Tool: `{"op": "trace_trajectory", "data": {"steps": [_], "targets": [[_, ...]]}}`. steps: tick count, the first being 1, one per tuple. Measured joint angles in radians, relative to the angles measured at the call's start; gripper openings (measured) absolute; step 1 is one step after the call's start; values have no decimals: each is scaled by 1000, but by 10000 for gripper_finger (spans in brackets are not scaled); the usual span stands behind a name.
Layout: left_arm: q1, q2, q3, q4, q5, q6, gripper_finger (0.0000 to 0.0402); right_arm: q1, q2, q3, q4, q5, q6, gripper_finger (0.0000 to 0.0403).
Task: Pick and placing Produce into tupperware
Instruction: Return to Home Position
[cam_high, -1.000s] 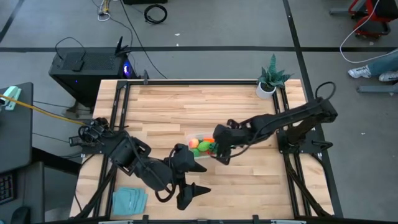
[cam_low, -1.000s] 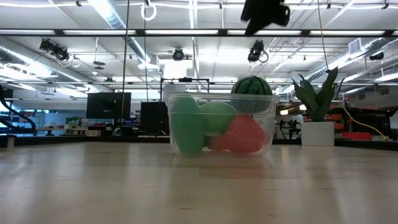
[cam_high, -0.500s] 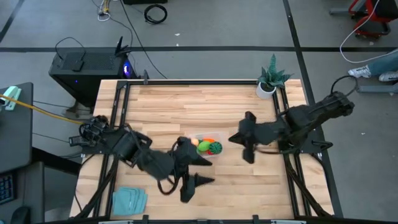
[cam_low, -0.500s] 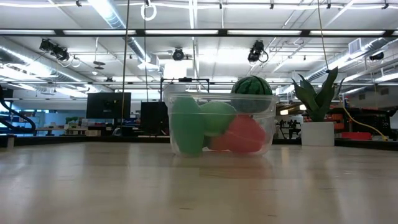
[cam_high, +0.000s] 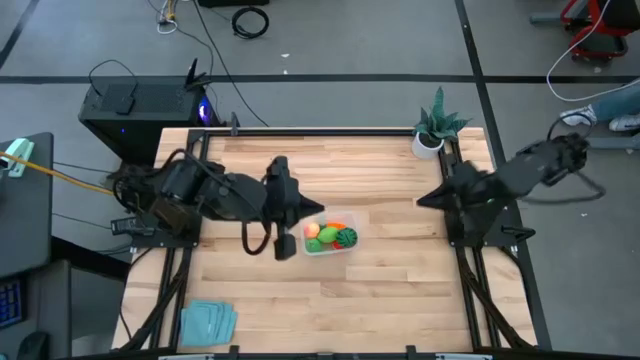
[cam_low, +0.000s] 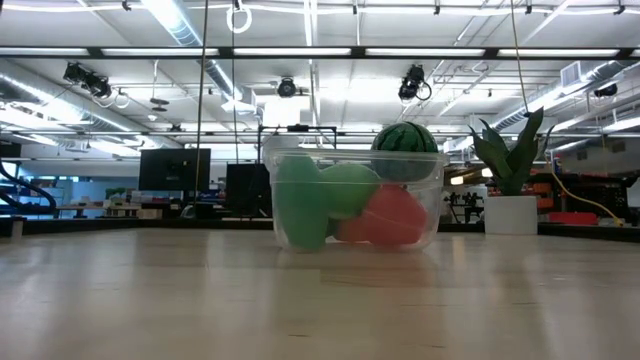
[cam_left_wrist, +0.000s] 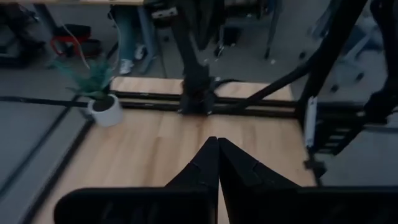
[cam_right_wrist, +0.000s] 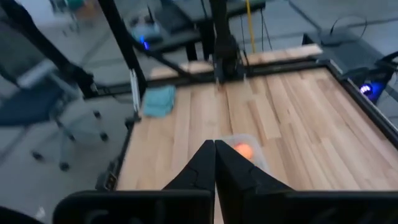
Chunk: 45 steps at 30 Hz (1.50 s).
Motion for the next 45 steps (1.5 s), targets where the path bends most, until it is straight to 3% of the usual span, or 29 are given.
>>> {"op": "trace_trajectory", "data": {"steps": [7,13,21,30,35,39,45], "targets": [[53,-82,-2,-178,-8,47,13,0,-216,-123,135,-11,-70,6],[78,-173,-3,-302,-6,61,8,0,-362,-237,305,-35,-225,3],[41,-324,-2,-397,-5,24,5,-1,-534,-388,503,-24,-366,2],[13,-452,-2,-476,-108,46,5,-2,-730,-573,604,48,-432,3],[13,-532,-6,-479,-115,51,12,-2,-831,-644,648,48,-476,5],[13,-635,-106,-453,-115,42,5,-2,-871,-676,684,51,-506,6],[13,-835,-383,-282,-115,55,10,-4,-870,-678,679,51,-507,2]]}}
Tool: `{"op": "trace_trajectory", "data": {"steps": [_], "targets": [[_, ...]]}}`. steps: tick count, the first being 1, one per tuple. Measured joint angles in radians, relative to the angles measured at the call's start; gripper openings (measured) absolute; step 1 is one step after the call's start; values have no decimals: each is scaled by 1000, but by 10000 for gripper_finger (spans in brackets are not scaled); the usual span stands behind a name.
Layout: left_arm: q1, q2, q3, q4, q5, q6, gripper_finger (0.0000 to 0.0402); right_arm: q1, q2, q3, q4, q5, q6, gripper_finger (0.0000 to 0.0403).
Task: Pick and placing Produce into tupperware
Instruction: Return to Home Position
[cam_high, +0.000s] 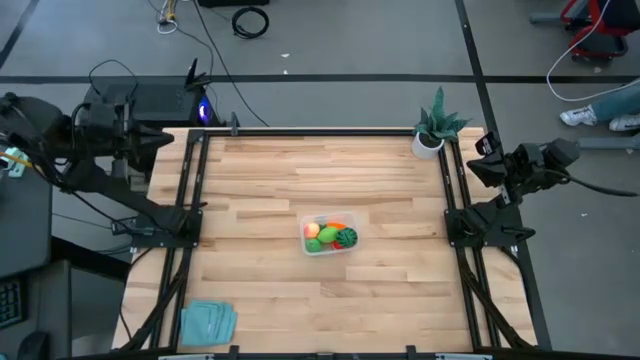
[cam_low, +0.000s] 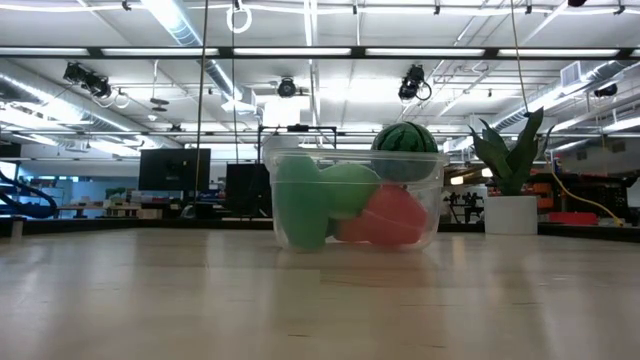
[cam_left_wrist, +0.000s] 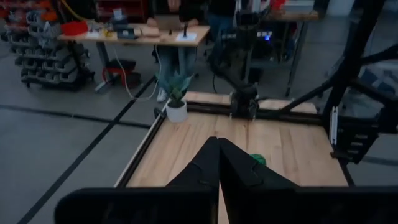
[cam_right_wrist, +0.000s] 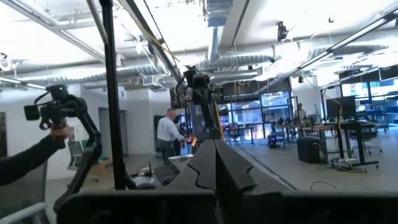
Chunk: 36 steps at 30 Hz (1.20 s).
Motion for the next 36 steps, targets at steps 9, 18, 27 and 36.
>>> {"op": "trace_trajectory", "data": {"steps": [9,18,27,36], "targets": [[0,-355,-494,360,24,45,14,0,0,0,1,0,0,6],[0,-682,-906,659,53,82,14,0,0,0,1,0,-1,7],[0,-910,-1167,775,53,101,12,0,0,0,-4,0,1,4],[-1,-910,-1278,817,63,145,8,0,-1,-52,16,0,16,7]]}}
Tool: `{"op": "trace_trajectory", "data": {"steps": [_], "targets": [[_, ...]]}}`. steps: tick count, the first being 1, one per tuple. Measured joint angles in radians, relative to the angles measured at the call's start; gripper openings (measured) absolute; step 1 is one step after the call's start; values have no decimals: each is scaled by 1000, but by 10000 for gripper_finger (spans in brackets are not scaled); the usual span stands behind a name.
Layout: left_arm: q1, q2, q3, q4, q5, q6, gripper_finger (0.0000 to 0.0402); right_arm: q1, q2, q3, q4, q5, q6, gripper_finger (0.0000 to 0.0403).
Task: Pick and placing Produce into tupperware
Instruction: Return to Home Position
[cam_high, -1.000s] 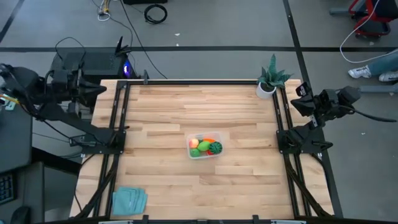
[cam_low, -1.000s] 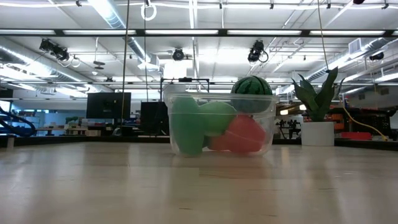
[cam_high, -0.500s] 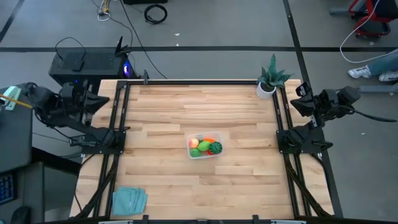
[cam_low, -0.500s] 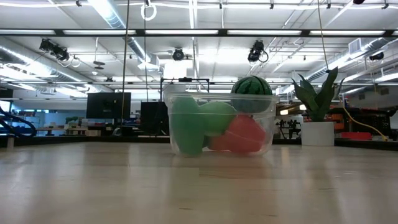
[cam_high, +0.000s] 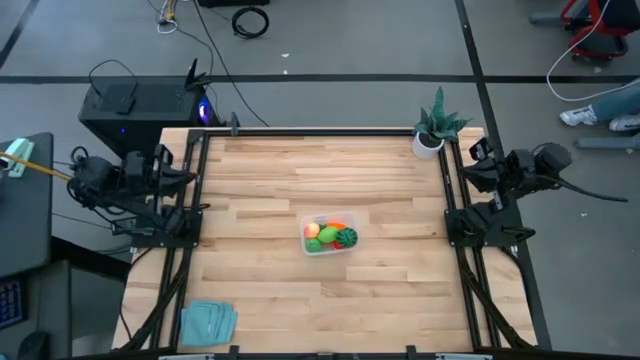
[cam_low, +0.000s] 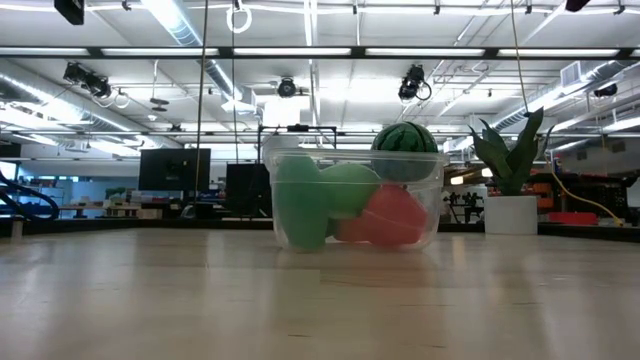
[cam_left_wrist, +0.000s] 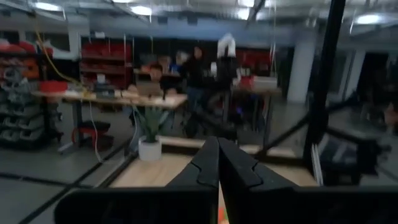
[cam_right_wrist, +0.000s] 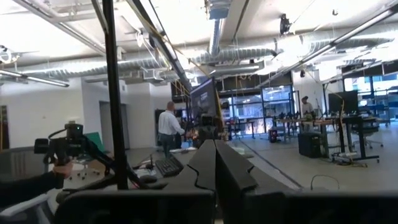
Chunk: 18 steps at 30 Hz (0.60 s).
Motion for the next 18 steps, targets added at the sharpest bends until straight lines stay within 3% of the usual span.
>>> {"op": "trace_trajectory", "data": {"steps": [11,18], "targets": [[0,-1,-166,155,-2,-8,8,0,0,-196,154,0,42,6],[0,-1,-316,309,-3,-9,13,0,0,-308,182,0,175,3]]}}
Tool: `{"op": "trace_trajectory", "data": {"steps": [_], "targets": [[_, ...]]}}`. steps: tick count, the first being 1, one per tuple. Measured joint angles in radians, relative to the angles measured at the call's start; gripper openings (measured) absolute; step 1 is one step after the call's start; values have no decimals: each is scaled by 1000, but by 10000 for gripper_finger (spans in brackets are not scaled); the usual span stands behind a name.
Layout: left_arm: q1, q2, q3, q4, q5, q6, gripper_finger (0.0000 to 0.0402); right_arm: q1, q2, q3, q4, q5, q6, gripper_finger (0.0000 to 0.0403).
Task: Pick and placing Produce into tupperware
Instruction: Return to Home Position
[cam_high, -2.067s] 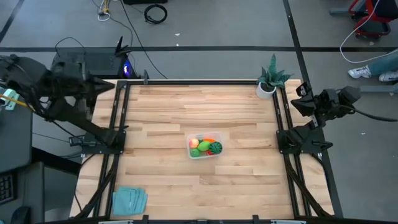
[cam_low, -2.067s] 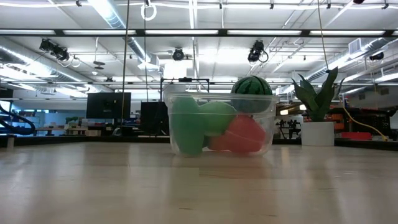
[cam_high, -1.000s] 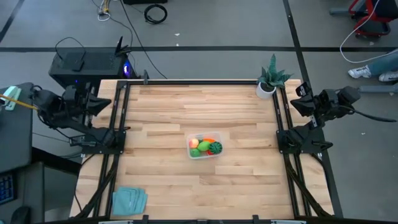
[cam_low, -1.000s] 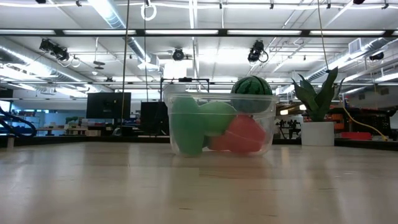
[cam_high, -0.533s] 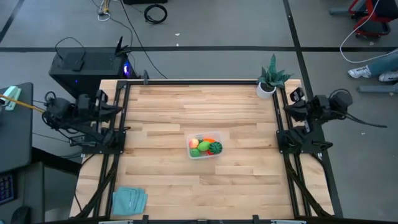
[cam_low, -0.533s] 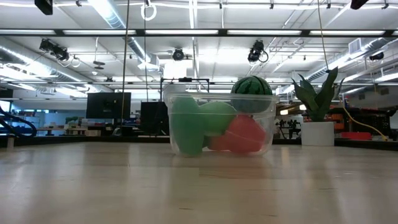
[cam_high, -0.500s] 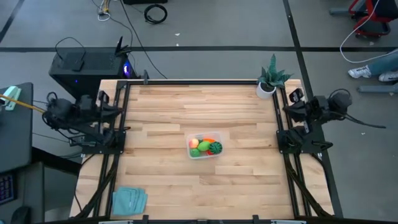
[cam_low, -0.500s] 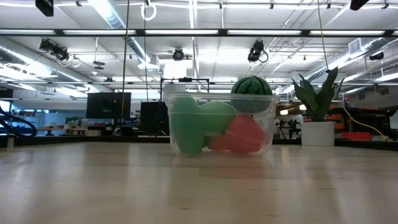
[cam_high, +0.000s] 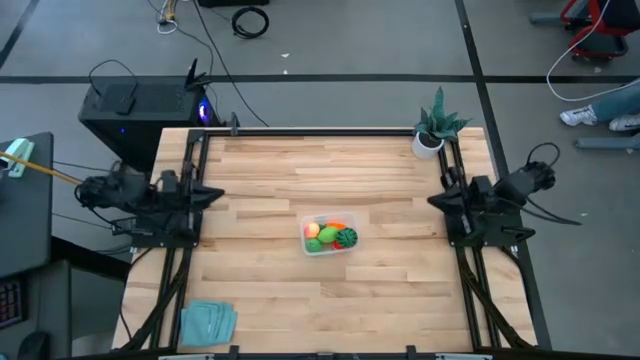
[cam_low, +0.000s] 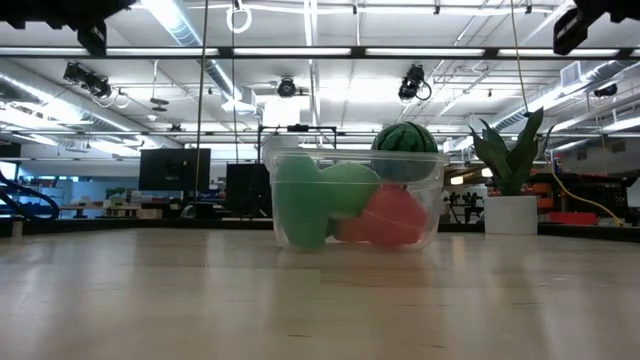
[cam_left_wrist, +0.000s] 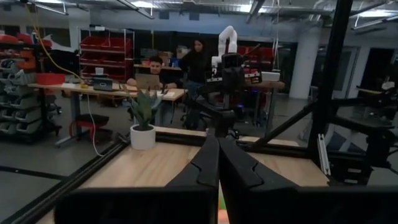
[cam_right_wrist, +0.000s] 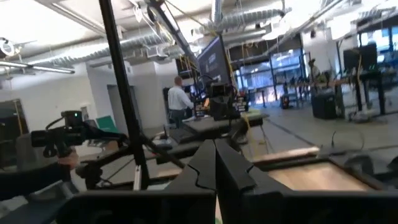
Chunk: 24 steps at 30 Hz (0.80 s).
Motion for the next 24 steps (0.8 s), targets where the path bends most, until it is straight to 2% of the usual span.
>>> {"op": "trace_trajectory", "data": {"steps": [3,8,14,17,20,24], "targets": [[0,0,-69,89,0,-11,5,0,0,-29,5,0,21,5],[0,0,-169,183,0,-10,17,0,0,-83,19,0,20,3],[1,0,-254,210,0,-56,5,0,0,-190,110,0,-7,4],[2,0,-298,234,0,-56,12,0,0,-245,202,-1,-37,4],[13,0,-355,329,0,-14,17,0,0,-284,209,-19,-59,2],[34,5,-364,331,0,-34,6,-1,0,-283,206,-44,-102,4]]}}
